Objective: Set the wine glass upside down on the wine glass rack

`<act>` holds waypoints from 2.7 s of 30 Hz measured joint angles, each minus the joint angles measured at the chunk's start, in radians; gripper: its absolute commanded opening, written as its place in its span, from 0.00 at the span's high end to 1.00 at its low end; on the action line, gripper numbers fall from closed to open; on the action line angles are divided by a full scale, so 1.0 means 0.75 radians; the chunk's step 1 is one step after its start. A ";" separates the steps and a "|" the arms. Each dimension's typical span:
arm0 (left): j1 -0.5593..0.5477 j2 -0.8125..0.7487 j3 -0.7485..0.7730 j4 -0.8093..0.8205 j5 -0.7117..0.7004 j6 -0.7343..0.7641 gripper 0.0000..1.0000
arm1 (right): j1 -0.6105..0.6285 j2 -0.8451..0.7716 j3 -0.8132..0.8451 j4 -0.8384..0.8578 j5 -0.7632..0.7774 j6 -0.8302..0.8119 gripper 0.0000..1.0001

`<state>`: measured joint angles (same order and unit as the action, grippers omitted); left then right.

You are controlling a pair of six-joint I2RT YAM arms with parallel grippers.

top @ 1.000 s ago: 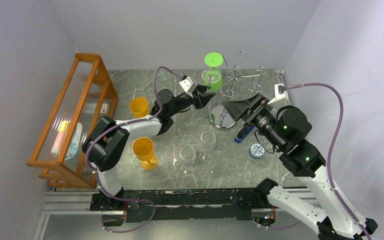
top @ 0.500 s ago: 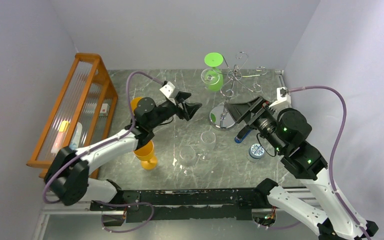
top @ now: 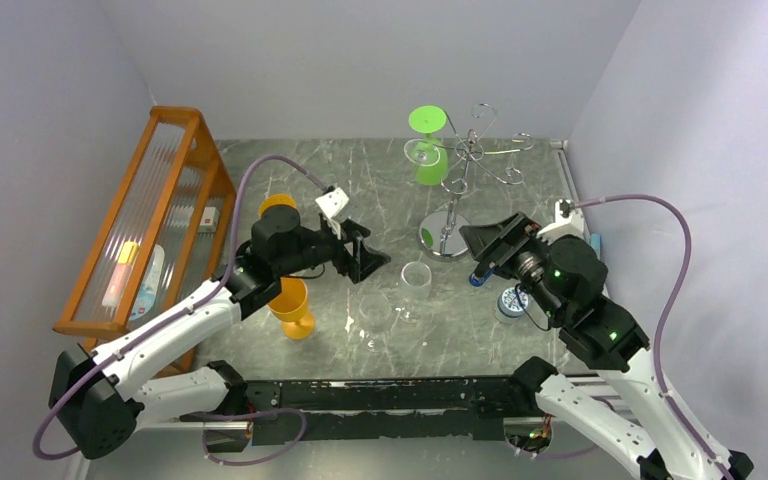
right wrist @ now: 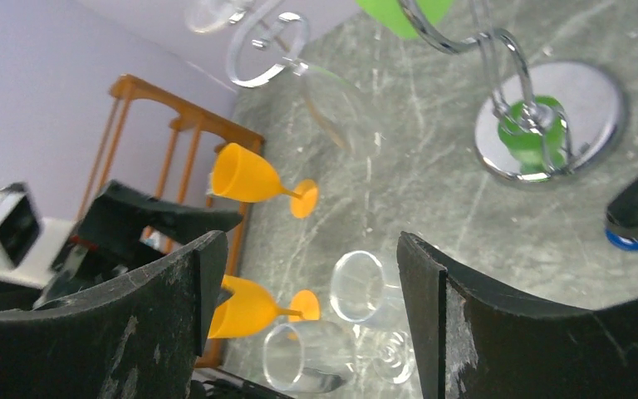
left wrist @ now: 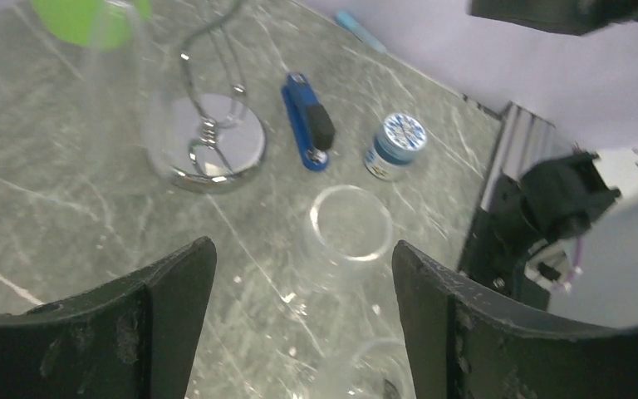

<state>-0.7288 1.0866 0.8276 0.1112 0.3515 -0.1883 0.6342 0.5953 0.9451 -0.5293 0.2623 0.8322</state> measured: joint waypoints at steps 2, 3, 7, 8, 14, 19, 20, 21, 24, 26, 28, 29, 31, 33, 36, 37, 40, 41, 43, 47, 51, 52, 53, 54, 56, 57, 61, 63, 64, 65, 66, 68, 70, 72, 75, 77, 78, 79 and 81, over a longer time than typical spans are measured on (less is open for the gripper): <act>-0.044 -0.007 0.008 -0.051 0.016 0.011 0.20 | 0.000 -0.006 -0.037 -0.021 0.028 0.022 0.21; -0.077 -0.006 0.020 -0.078 0.020 0.018 0.22 | 0.000 -0.007 -0.057 -0.034 0.044 0.034 0.21; -0.202 0.036 0.096 -0.164 0.013 0.053 0.29 | 0.000 -0.007 -0.140 -0.085 0.110 0.103 0.22; -0.239 0.057 0.125 -0.183 -0.003 0.064 0.32 | 0.000 -0.006 -0.162 -0.102 0.126 0.124 0.23; -0.450 0.213 0.291 -0.309 -0.195 0.117 0.42 | 0.000 -0.010 -0.285 -0.172 0.165 0.246 0.26; -0.588 0.351 0.428 -0.435 -0.390 0.118 0.50 | 0.000 -0.058 -0.393 -0.202 0.168 0.344 0.28; -0.607 0.372 0.447 -0.451 -0.411 0.116 0.51 | 0.000 -0.068 -0.406 -0.204 0.168 0.359 0.28; -0.639 0.408 0.491 -0.500 -0.448 0.113 0.53 | 0.000 -0.081 -0.422 -0.205 0.167 0.377 0.29; -0.684 0.502 0.609 -0.613 -0.538 0.091 0.59 | 0.000 -0.102 -0.446 -0.207 0.152 0.415 0.30; -0.693 0.556 0.676 -0.676 -0.592 0.067 0.60 | 0.000 -0.109 -0.456 -0.204 0.139 0.435 0.30; -0.693 0.601 0.730 -0.733 -0.637 0.043 0.59 | 0.000 -0.117 -0.469 -0.202 0.122 0.454 0.31; -0.693 0.621 0.753 -0.764 -0.653 0.026 0.59 | 0.000 -0.120 -0.477 -0.200 0.115 0.462 0.31; -0.690 0.653 0.784 -0.812 -0.674 0.006 0.59 | 0.000 -0.125 -0.492 -0.199 0.102 0.478 0.31; -0.690 0.683 0.799 -0.852 -0.682 -0.012 0.57 | 0.000 -0.128 -0.508 -0.199 0.086 0.491 0.31; -0.690 0.726 0.801 -0.906 -0.710 -0.037 0.57 | 0.000 -0.130 -0.513 -0.199 0.074 0.502 0.31; -0.690 0.737 0.801 -0.920 -0.715 -0.043 0.57 | 0.000 -0.133 -0.513 -0.199 0.070 0.502 0.31; -0.690 0.766 0.801 -0.949 -0.739 -0.055 0.56 | 0.000 -0.140 -0.513 -0.196 0.061 0.502 0.31; -0.690 0.771 0.801 -0.954 -0.746 -0.058 0.57 | 0.000 -0.139 -0.513 -0.194 0.057 0.502 0.31; -0.690 0.773 0.801 -0.959 -0.757 -0.061 0.57 | 0.000 -0.138 -0.513 -0.189 0.054 0.502 0.31; -0.690 0.770 0.812 -0.966 -0.749 -0.061 0.54 | 0.000 -0.138 -0.513 -0.189 0.054 0.502 0.31; -0.690 0.731 0.822 -0.963 -0.699 -0.060 0.46 | 0.000 -0.138 -0.513 -0.189 0.054 0.503 0.31; -0.690 0.710 0.823 -0.961 -0.686 -0.060 0.45 | 0.000 -0.138 -0.513 -0.189 0.054 0.503 0.31; -0.690 0.693 0.824 -0.959 -0.681 -0.059 0.43 | 0.000 -0.138 -0.513 -0.189 0.054 0.503 0.31; -0.690 0.674 0.824 -0.956 -0.675 -0.058 0.41 | 0.000 -0.137 -0.513 -0.188 0.054 0.503 0.31; -0.690 0.638 0.827 -0.945 -0.675 -0.058 0.38 | 0.000 -0.134 -0.513 -0.184 0.054 0.503 0.31; -0.690 0.626 0.829 -0.941 -0.683 -0.058 0.37 | 0.000 -0.131 -0.513 -0.179 0.053 0.503 0.31; -0.690 0.625 0.846 -0.933 -0.749 -0.057 0.36 | 0.000 -0.124 -0.513 -0.168 0.053 0.503 0.31; -0.690 0.655 0.867 -0.939 -0.793 -0.056 0.41 | 0.000 -0.124 -0.513 -0.168 0.053 0.503 0.31; -0.690 0.674 0.885 -0.941 -0.809 -0.055 0.45 | 0.000 -0.124 -0.513 -0.168 0.053 0.504 0.31; -0.690 0.704 0.913 -0.950 -0.830 -0.054 0.48 | 0.000 -0.124 -0.513 -0.167 0.052 0.506 0.31; -0.690 0.739 0.948 -0.959 -0.850 -0.053 0.51 | 0.000 -0.124 -0.513 -0.166 0.050 0.507 0.31; -0.688 0.796 0.995 -0.971 -0.875 -0.054 0.55 | 0.000 -0.124 -0.513 -0.164 0.047 0.509 0.31; -0.687 0.831 1.013 -0.984 -0.885 -0.050 0.59 | 0.000 -0.124 -0.513 -0.163 0.045 0.510 0.31; -0.685 0.856 1.016 -1.012 -0.885 -0.049 0.61 | 0.000 -0.124 -0.513 -0.164 0.045 0.510 0.31; -0.683 0.880 1.016 -1.058 -0.883 -0.049 0.70 | 0.000 -0.123 -0.513 -0.164 0.050 0.509 0.32; -0.682 0.891 1.016 -1.079 -0.883 -0.052 0.82 | 0.000 -0.117 -0.513 -0.164 0.054 0.505 0.32; -0.682 0.897 1.016 -1.089 -0.883 -0.053 0.89 | 0.000 -0.112 -0.512 -0.164 0.055 0.503 0.32; -0.682 0.902 1.016 -1.095 -0.883 -0.052 0.93 | 0.000 -0.106 -0.512 -0.164 0.055 0.500 0.32; -0.682 0.905 1.020 -1.093 -0.876 -0.059 0.95 | 0.000 -0.096 -0.512 -0.164 0.055 0.496 0.32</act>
<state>-1.2404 1.7653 1.5925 -0.7086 -0.3054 -0.2325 0.6342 0.5236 0.5610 -0.6521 0.3038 1.2041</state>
